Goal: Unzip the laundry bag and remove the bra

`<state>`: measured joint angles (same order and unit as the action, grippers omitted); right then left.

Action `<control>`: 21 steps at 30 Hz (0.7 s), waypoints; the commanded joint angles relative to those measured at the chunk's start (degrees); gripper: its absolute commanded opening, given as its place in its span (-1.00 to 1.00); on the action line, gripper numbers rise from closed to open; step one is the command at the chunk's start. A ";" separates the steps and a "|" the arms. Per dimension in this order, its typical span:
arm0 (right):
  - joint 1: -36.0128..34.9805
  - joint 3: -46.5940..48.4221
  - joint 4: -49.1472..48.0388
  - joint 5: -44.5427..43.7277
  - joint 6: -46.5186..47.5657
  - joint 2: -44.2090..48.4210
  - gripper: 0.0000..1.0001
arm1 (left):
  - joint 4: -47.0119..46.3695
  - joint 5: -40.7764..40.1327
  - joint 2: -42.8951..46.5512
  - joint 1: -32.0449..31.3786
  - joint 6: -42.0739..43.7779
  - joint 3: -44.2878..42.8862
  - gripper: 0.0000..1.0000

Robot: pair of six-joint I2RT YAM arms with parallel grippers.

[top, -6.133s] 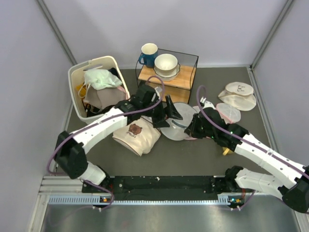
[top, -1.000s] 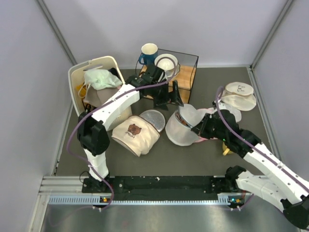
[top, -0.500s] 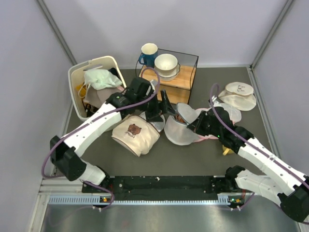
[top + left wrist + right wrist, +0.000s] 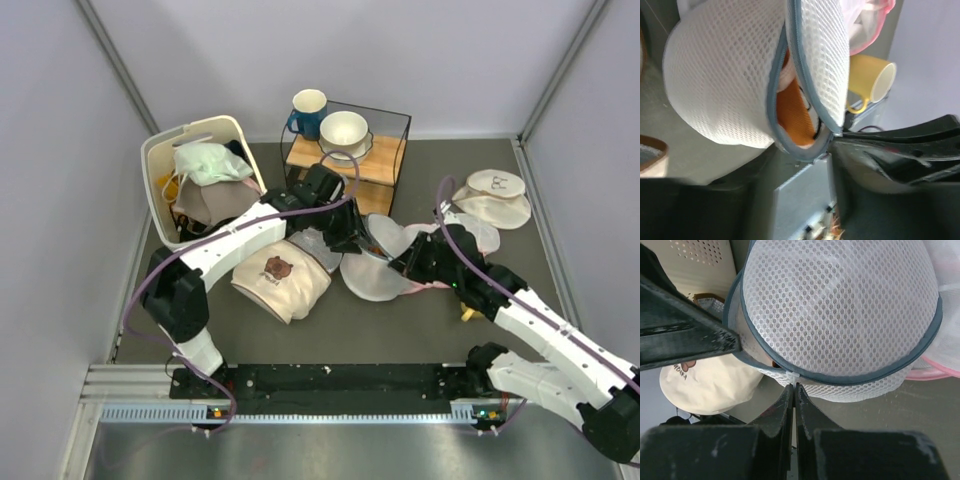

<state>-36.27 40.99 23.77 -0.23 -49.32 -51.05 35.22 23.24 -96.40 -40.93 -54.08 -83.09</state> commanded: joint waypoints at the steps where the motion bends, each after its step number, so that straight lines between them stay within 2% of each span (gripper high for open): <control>1: -0.56 -0.21 1.71 -2.40 0.54 2.96 -1.00 | -2.53 -0.13 -1.33 0.06 0.91 -2.34 -0.55; 2: -0.47 -0.12 2.33 -3.02 0.98 3.32 -1.00 | -2.35 0.13 -1.33 0.41 1.09 -2.34 -0.85; 3: -0.03 0.14 5.12 -3.89 2.11 3.67 -1.00 | -2.26 0.66 -1.25 0.76 1.70 -2.34 -1.00; 7: 8.30 -2.31 8.13 -1.20 5.54 7.88 -1.00 | -2.00 2.24 0.15 3.30 3.10 -2.25 -1.00; 8: 12.32 -3.63 8.57 -0.31 6.86 9.63 -1.00 | -2.00 2.59 0.25 4.09 3.46 -2.34 -1.00; 10: 14.55 -4.34 10.49 0.05 8.36 10.61 -1.00 | -1.56 3.03 0.33 4.71 4.34 -2.78 -1.00; 21: 15.35 -3.99 12.79 -3.55 12.23 10.62 -1.00 | -0.42 4.09 2.35 8.14 6.97 -2.08 -1.00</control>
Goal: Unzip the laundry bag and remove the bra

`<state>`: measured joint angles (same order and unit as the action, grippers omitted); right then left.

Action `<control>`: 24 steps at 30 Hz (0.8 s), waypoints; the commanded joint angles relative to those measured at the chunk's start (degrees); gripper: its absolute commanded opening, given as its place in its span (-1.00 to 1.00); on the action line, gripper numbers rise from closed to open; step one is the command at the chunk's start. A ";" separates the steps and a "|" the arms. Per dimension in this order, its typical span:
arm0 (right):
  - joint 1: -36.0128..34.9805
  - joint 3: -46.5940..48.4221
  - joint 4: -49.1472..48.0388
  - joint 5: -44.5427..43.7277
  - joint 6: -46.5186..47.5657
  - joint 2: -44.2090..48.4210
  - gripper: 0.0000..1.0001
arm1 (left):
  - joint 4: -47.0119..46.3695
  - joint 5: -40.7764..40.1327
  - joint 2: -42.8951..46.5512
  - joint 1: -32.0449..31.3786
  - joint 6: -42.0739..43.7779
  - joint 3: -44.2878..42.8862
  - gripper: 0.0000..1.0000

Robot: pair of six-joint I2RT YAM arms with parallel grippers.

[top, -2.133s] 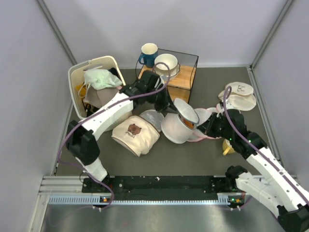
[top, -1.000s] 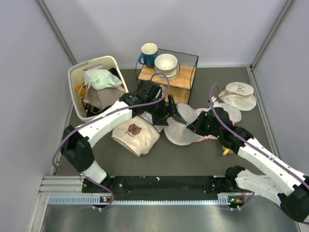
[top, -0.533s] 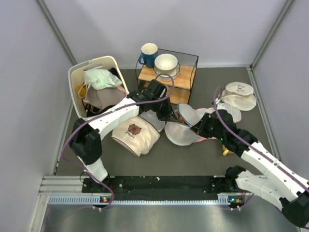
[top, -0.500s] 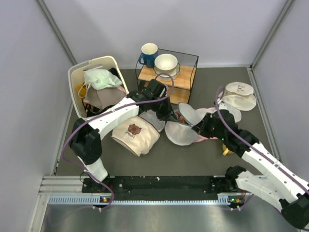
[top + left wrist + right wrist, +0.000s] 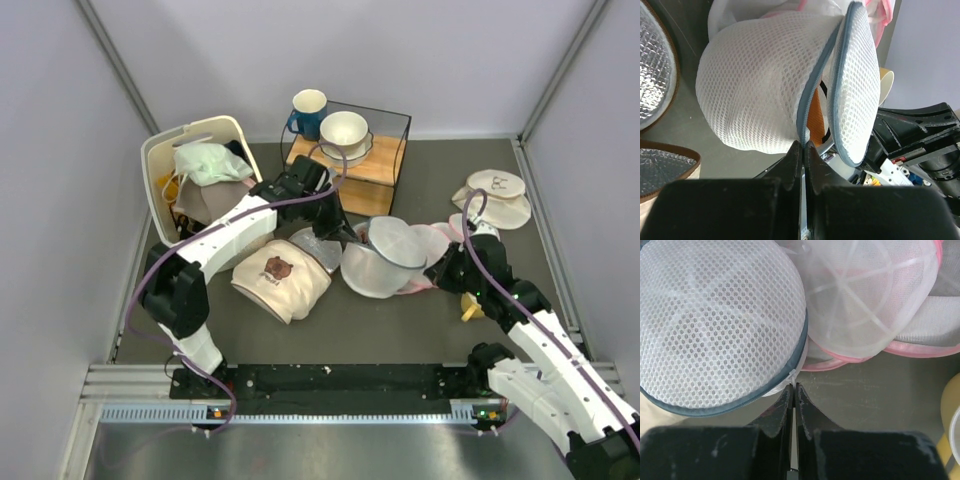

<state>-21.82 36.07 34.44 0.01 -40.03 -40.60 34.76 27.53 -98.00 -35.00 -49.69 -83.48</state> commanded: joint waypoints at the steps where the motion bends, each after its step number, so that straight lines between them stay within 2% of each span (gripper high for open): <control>1: 1.08 1.28 2.21 -4.49 3.20 -0.09 -1.00 | -0.05 -0.11 4.65 2.39 2.93 -1.60 -1.00; 13: 1.79 7.52 3.88 -5.73 6.81 -0.53 -1.00 | 3.64 2.17 3.69 4.33 8.73 -5.81 -1.00; 20: 1.79 5.94 3.71 -4.94 7.95 -2.20 -1.00 | 1.45 6.04 3.51 3.37 10.14 -4.68 -1.00; 21: 1.79 6.02 3.80 -4.50 8.12 -2.64 -0.77 | 0.93 6.13 3.34 2.93 10.14 -4.06 -1.00; 22: 1.79 6.55 3.80 -3.71 8.56 -3.08 -0.15 | 0.66 6.13 3.16 2.49 10.31 -3.97 -1.00; 24: 1.70 7.60 4.06 -2.65 9.97 -2.91 0.11 | 0.13 6.22 2.64 1.17 10.23 -3.79 -1.00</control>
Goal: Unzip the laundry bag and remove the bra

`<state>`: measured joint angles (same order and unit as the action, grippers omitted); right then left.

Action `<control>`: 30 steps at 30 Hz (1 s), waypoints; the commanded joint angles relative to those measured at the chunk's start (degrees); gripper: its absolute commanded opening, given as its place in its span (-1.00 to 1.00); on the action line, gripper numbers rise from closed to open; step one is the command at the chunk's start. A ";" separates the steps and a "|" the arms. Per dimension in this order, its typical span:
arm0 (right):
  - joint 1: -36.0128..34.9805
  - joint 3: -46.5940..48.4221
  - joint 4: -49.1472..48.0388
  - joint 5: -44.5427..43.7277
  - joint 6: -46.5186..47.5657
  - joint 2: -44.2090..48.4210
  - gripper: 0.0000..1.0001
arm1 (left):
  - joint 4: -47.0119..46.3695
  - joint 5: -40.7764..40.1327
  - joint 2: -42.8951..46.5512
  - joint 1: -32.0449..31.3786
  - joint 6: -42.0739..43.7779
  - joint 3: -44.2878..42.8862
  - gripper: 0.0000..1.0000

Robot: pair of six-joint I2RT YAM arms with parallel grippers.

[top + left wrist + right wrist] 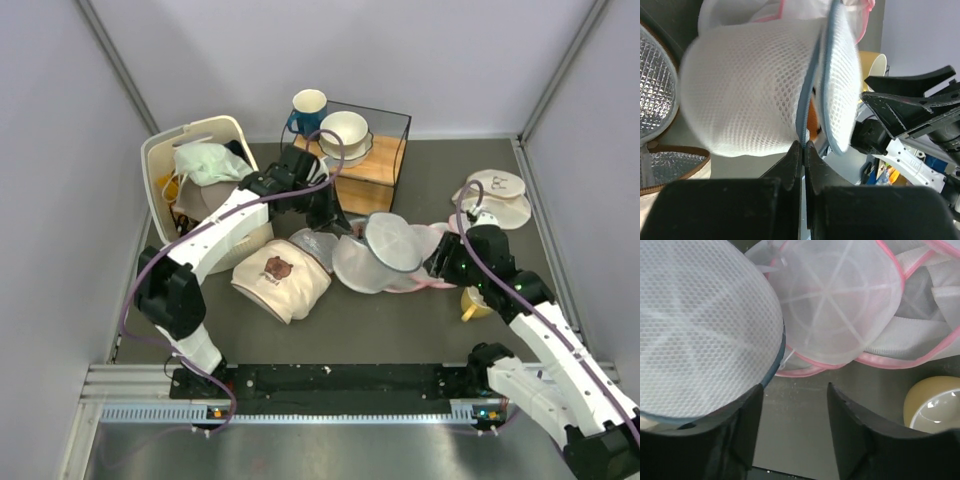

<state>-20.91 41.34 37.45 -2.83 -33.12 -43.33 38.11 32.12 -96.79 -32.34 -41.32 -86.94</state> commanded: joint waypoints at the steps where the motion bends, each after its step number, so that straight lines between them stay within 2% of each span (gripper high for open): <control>1: 0.69 4.43 1.48 1.32 3.50 -0.17 0.19 | -3.30 1.72 1.35 -1.94 1.77 -0.34 -1.00; 3: -0.97 7.86 3.23 1.34 3.59 -0.87 0.28 | -3.83 1.89 0.82 -2.90 1.24 -0.43 -1.00; 7: -14.29 15.51 5.79 -10.25 2.45 -3.77 0.63 | -4.97 2.16 0.55 -3.52 -0.07 -0.34 -1.00; 15: -29.17 20.70 3.59 -18.78 1.66 -17.12 0.73 | -5.41 1.46 1.52 -3.44 -0.60 0.63 -1.00; 21: -30.07 19.74 1.49 -20.11 3.06 -20.91 0.75 | -5.41 1.72 1.78 -3.52 -0.60 0.98 -1.00; 24: -30.07 18.51 1.57 -21.95 2.98 -20.66 0.57 | -5.41 1.54 2.05 -3.52 -0.52 0.89 -1.00; 27: -30.07 17.11 1.57 -25.81 2.54 -16.27 0.06 | -5.41 1.46 2.05 -3.52 -0.08 0.89 -1.00; 28: -29.90 16.67 1.66 -27.56 2.45 -15.21 -0.27 | -5.50 1.37 2.05 -3.52 0.01 0.98 -1.00; 30: -29.20 16.14 1.75 -28.37 3.15 -12.57 -0.57 | -5.41 1.81 1.96 -3.52 0.27 1.07 -1.00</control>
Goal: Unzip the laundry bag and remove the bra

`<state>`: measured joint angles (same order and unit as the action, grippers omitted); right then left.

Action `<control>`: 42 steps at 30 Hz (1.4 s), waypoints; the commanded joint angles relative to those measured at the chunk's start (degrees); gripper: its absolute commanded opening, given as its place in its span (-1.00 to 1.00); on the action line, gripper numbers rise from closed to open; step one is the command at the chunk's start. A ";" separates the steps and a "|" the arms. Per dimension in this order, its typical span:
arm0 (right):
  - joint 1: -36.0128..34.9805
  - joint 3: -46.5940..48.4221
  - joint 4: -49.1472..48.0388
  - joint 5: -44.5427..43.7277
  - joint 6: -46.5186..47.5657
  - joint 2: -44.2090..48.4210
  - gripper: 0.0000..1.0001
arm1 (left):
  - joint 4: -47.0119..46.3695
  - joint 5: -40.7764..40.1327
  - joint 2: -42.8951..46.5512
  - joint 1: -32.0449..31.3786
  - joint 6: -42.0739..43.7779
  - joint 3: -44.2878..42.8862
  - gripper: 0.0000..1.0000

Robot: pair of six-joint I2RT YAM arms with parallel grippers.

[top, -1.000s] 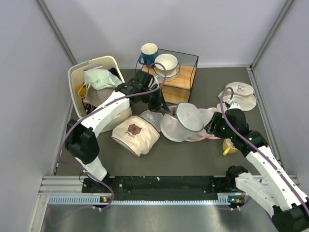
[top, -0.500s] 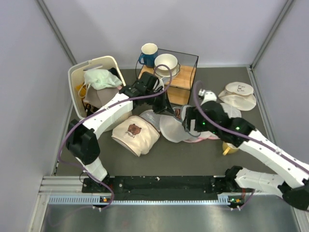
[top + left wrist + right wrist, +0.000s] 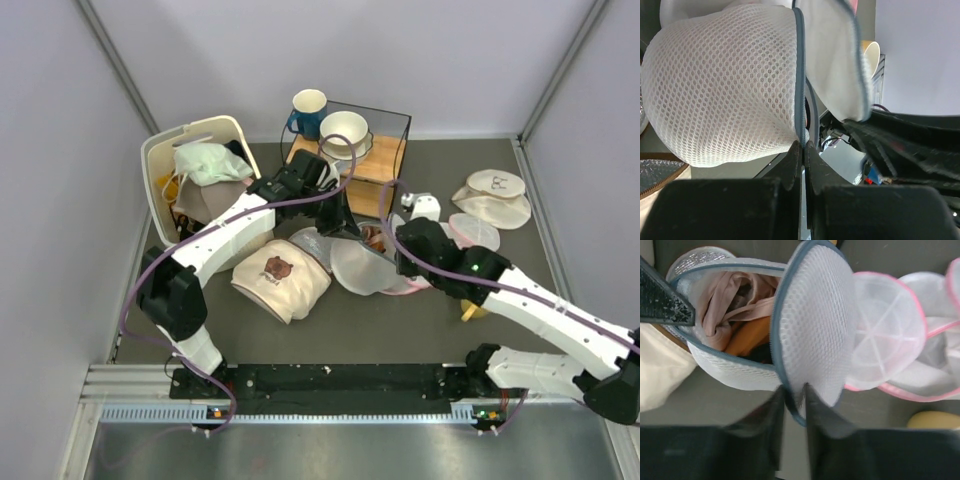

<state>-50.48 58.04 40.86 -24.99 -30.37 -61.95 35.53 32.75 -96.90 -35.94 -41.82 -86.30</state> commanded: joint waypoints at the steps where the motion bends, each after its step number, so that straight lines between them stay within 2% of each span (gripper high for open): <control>1: 1.25 -1.17 -1.14 -6.03 0.40 6.58 -0.92 | -2.92 1.26 2.07 0.08 0.87 0.43 -1.00; 2: 3.17 -1.35 -0.79 -5.86 0.31 6.93 -1.00 | -2.83 1.44 2.16 0.08 0.95 0.43 -1.00; 9: 10.74 -2.93 0.18 -3.75 0.58 13.08 -1.00 | 1.38 -0.84 3.12 0.08 5.87 1.04 -1.00; 12: 11.28 -2.58 0.27 -2.79 -0.83 16.51 -1.00 | 2.88 -2.52 4.17 0.17 7.89 2.10 -0.97; 13: 11.19 -2.76 0.27 -2.08 -1.53 17.65 -1.00 | 3.40 -3.30 4.44 0.17 8.42 2.02 -0.81; 14: 11.19 -3.11 0.27 -1.47 -3.10 18.09 -1.00 | 5.41 -3.74 4.79 0.17 9.73 1.67 -0.48; 15: 11.10 -3.46 0.27 -0.16 -4.16 18.36 -1.00 | 6.47 -4.44 5.58 0.00 10.44 0.79 0.07; 16: 11.19 -4.51 0.18 0.55 -5.04 18.79 -1.00 | 7.79 -6.71 6.11 -0.18 11.06 0.35 0.34; 18: 11.10 -5.65 0.10 2.13 -7.33 18.97 -1.00 | 10.69 -9.45 8.56 -0.27 12.11 -0.88 0.58; 22: 11.28 -8.47 -1.05 3.02 -9.62 20.03 -1.00 | 14.65 -16.04 11.82 -1.32 12.03 -5.27 0.57; 25: 11.19 -9.08 -2.27 3.11 -10.15 20.99 -1.00 | 15.10 -21.23 11.39 -5.52 11.24 -8.26 0.46; 27: 11.19 -9.43 -2.71 3.11 -10.32 21.35 -1.00 | 15.01 -23.95 8.32 -7.81 10.89 -9.58 0.36; 28: 11.19 -9.52 -2.80 3.20 -10.15 21.44 -1.00 | 15.36 -24.57 6.92 -8.35 10.80 -10.11 0.21; 31: 11.19 -10.05 -2.80 3.20 -10.32 21.87 -1.00 | 15.45 -31.67 2.43 -10.98 10.80 -11.08 0.11; 34: 11.19 -10.40 -2.80 3.37 -10.24 22.66 -1.00 | 15.62 -37.74 -0.82 -12.74 10.98 -11.08 0.15; 37: 11.19 -10.93 -2.72 3.64 -10.41 22.93 -1.00 | 16.41 -40.39 -3.46 -13.71 11.15 -11.69 0.29; 42: 11.19 -11.55 -2.80 4.34 -11.03 22.58 -1.00 | 17.12 -39.96 -6.63 -15.03 12.55 -11.35 0.35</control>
<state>-39.83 46.98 39.77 -21.39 -40.58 -39.62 51.96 -4.14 -103.42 -49.84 -31.00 -96.92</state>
